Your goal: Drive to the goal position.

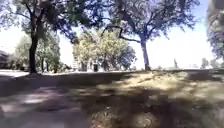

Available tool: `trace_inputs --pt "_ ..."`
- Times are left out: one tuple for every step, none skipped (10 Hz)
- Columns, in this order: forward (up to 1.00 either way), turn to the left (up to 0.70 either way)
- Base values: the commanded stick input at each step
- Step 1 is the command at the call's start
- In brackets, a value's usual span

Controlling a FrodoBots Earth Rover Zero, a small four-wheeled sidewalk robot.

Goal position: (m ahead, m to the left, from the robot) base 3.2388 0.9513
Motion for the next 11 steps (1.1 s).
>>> trace_inputs --pt "0.85 -0.34" --pt "0.85 -0.34" --pt "0.85 -0.34" --pt "0.85 -0.34" --pt "0.85 -0.34" --pt "0.85 -0.34" --pt "0.85 -0.27" --pt "0.85 -0.09" --pt "0.85 -0.01" --pt "0.85 0.00" --pt "0.85 0.00"
